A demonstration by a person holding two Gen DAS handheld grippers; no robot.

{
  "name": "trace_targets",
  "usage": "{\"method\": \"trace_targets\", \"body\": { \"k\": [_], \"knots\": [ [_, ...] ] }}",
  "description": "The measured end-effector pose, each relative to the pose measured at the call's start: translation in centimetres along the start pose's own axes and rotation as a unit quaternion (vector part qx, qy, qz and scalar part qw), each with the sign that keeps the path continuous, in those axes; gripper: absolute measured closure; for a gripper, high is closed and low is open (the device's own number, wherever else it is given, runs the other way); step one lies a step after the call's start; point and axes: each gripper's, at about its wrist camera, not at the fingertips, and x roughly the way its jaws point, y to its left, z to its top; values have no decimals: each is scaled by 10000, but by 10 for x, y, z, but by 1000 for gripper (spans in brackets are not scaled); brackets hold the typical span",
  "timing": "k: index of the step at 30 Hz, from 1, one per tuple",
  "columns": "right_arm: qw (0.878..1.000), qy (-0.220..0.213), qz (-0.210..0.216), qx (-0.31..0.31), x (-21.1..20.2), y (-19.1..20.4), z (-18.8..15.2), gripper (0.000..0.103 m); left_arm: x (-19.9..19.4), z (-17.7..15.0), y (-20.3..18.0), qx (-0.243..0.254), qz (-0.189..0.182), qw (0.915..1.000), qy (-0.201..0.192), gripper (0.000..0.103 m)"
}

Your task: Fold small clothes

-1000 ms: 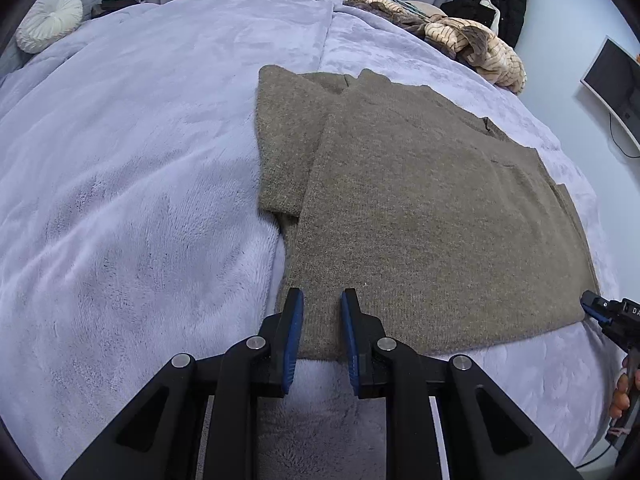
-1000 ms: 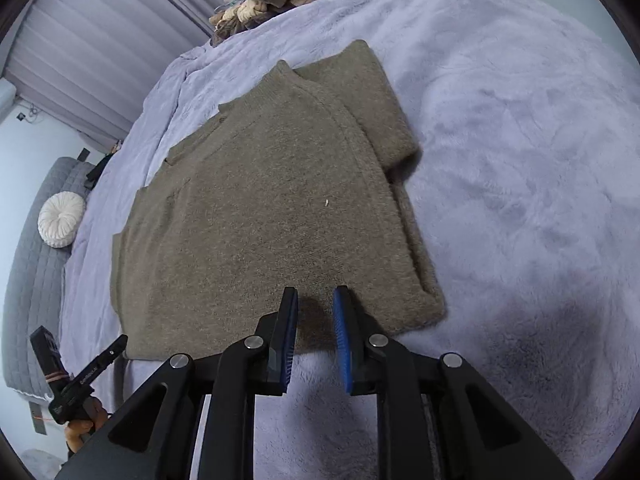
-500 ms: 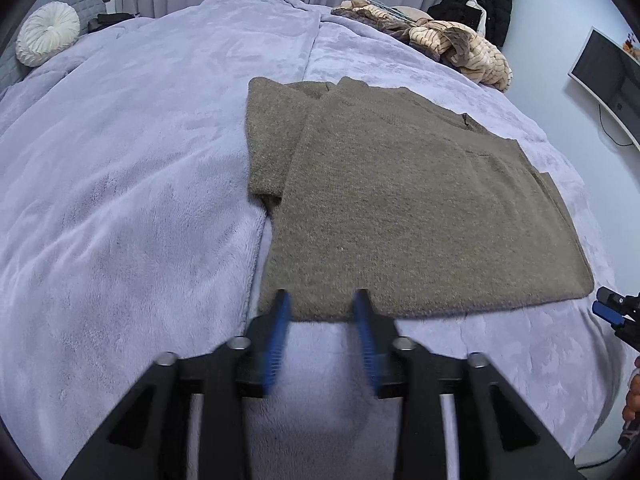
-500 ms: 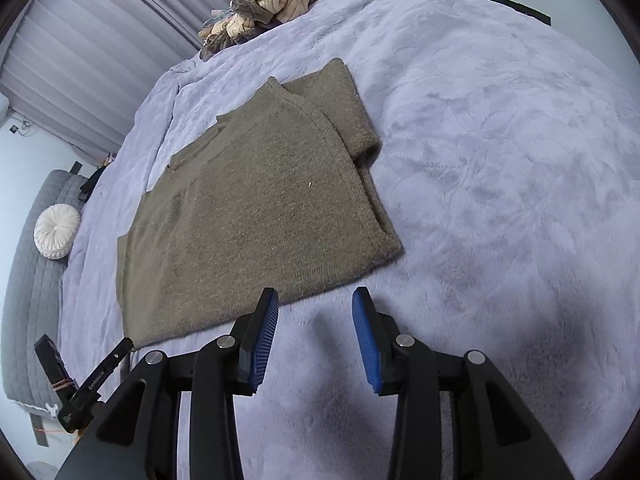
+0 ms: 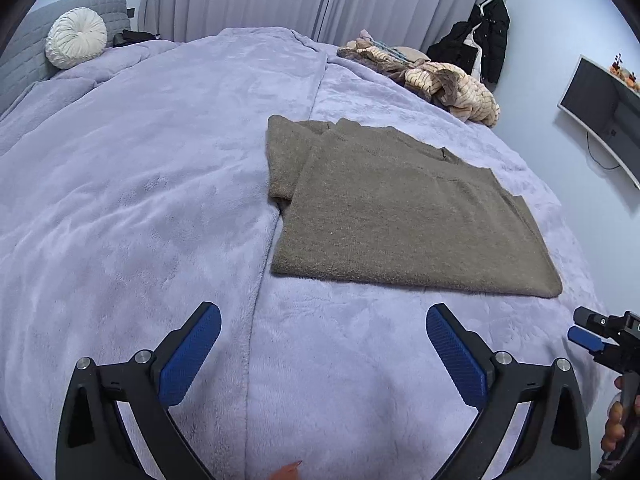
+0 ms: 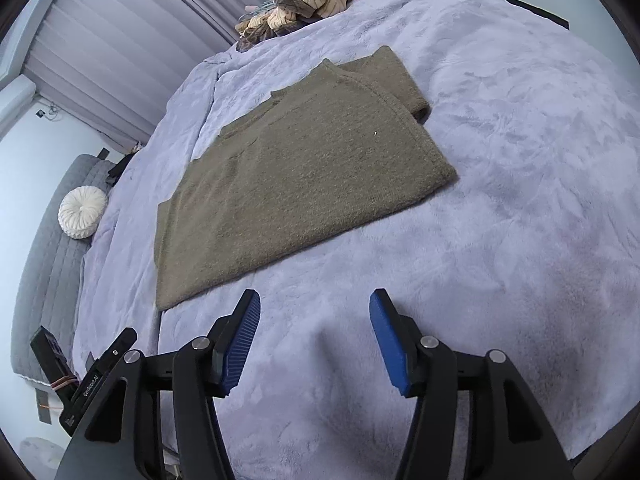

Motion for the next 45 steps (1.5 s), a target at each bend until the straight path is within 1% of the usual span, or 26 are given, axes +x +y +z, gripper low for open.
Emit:
{"method": "trace_targets", "body": {
  "k": [2, 3, 6, 7, 8, 10, 13, 15, 18, 24, 32, 37, 40, 43, 45],
  "knots": [
    [9999, -4, -21, -102, -5, 4, -6, 25, -8, -4, 1, -78, -54, 9999, -61, 0],
    [9999, -12, -40, -158, -7, 5, -9, 22, -11, -7, 0, -98, -49, 9999, -72, 0],
    [9993, -102, -162, -308, -14, 9, -14, 19, -16, -12, -1, -91, 87, 9999, -90, 0],
    [9991, -128, -185, -347, -15, 9, -15, 15, -19, -14, -1, -63, 145, 9998, -111, 0],
    [9988, -164, -206, -408, -16, 11, -16, 8, -21, -16, -1, -48, 183, 9998, -119, 0],
    [9981, -231, -213, -532, -18, 15, -18, 0, -24, -19, 0, -139, 219, 9996, -80, 0],
    [9970, -171, -166, -737, -17, 24, -23, 0, -25, -21, 6, -392, 98, 9992, 60, 0],
    [9965, -55, -69, -827, -13, 29, -28, 0, -23, -23, 7, -483, 201, 9985, 156, 0],
    [9963, 114, 38, -851, -6, 33, -32, 0, -19, -26, 6, -444, 310, 9980, 321, 0],
    [9964, 292, 173, -780, 5, 30, -32, 0, -14, -26, 4, -534, 340, 9972, 397, 0],
    [9961, 528, 360, -603, 23, 27, -31, 0, 0, -18, 2, -455, 476, 9962, 570, 0],
    [9947, 604, 547, -626, 34, 39, -16, 0, 9, -4, 5, -410, 453, 9961, 636, 0],
    [9933, 676, 737, -584, 43, 50, -4, 0, 15, 12, 12, -416, 431, 9963, 622, 0],
    [9914, 770, 903, -548, 57, 63, 5, 0, 23, 29, 26, -560, 451, 9953, 651, 0],
    [9887, 916, 1076, -498, 70, 73, 9, 0, 27, 38, 36, -661, 465, 9946, 652, 0]
  ]
}}
